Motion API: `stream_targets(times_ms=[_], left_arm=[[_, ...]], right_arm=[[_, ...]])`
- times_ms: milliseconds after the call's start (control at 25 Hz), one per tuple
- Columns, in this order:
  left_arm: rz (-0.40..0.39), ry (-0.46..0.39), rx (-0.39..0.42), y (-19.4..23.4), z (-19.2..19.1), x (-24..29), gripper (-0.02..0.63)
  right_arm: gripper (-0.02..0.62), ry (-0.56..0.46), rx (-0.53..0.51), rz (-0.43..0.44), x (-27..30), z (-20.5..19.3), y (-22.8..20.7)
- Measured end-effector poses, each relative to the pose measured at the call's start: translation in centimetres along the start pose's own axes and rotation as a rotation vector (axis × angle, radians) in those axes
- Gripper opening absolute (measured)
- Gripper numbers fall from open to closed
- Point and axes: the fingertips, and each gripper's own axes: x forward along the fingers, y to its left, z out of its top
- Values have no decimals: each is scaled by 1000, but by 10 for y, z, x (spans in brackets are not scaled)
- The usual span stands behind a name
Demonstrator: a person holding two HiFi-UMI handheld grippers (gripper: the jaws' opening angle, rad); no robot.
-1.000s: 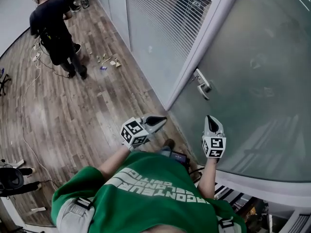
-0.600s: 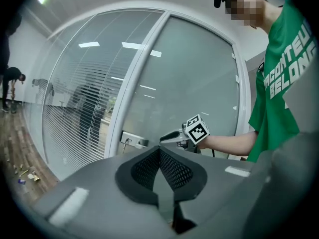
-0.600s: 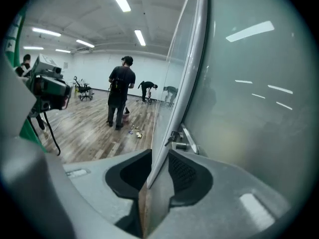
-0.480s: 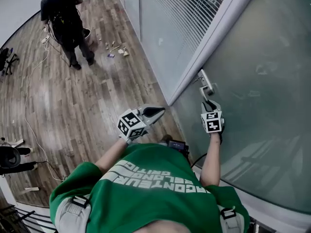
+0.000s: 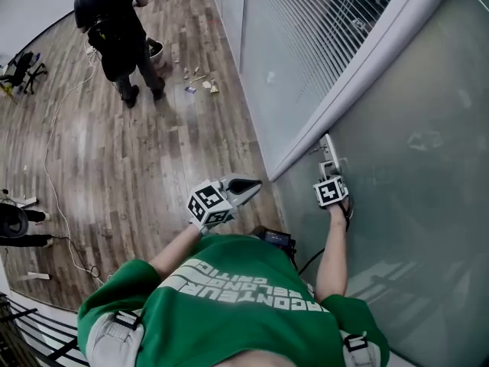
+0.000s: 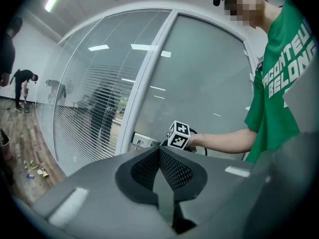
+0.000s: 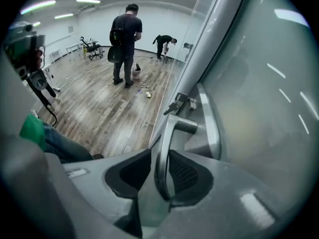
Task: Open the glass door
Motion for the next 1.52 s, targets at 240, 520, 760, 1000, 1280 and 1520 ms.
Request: stream_targets(times_ms=[240,520,760,1000,1280,1520], left_arm=[[37,-1,-3,14,1,8,15],[69,-3,-23,22,4,5,15],[98,-1,-16,35,-1,10,15],[96,2,-18,37,2,20,15],[81,7,-42,38,7,37,15],[80,6,-50,48,12,52,15]], right_arm=[[101,73,47,68,23,2,-1],[66,39,90,219,46,23,25],[-7,185,89,210,61,3,19],[-8,256,48,293,61,-1,25],[-8,221,60,349,64,3,27],[-8,149,68,363,69,13,24]])
